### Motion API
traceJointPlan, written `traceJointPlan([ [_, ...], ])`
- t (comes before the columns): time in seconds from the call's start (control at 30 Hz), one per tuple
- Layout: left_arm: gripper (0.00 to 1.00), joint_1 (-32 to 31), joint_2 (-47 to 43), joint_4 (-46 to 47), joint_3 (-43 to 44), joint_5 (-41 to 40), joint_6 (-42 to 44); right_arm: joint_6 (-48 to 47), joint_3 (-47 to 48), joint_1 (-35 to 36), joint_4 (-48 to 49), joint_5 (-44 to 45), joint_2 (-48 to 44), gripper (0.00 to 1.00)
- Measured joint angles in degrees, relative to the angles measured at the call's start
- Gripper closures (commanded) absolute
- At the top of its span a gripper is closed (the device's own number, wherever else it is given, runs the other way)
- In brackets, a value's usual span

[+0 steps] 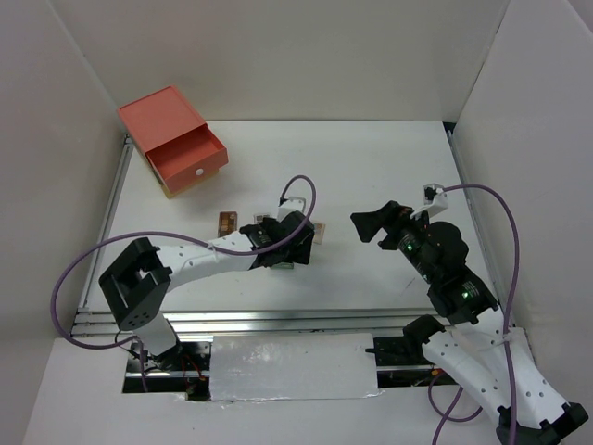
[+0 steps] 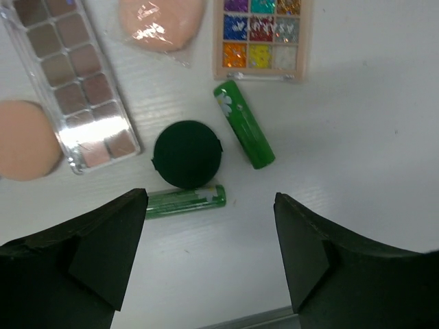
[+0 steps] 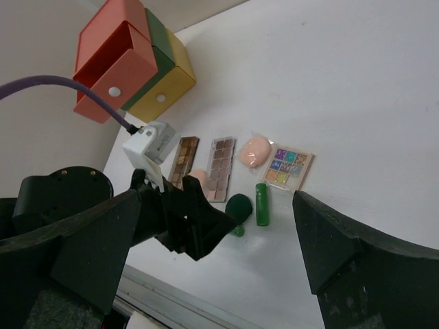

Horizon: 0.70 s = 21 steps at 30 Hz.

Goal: Organize the makeup

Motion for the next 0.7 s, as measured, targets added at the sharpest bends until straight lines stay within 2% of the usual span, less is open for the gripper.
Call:
traceJointPlan([
  [0.13,0.07,-1.77,1.42,0.48,-0.46,1.44,1.77,0.0,-0.7,0.0,0.02,-0.07,0.42,0.0],
  [0.4,0.05,-1.73,1.4,3.74,-5.01,3.91,9.79,0.0,-0.7,0.0,0.07,-0.42,0.85,0.0],
  [0.7,0.07,-1.27,2.8,7.19,-7.19,4.15,13.79,0.22,-0.74,0.0,0.59,-2.19,1.53,0.0],
])
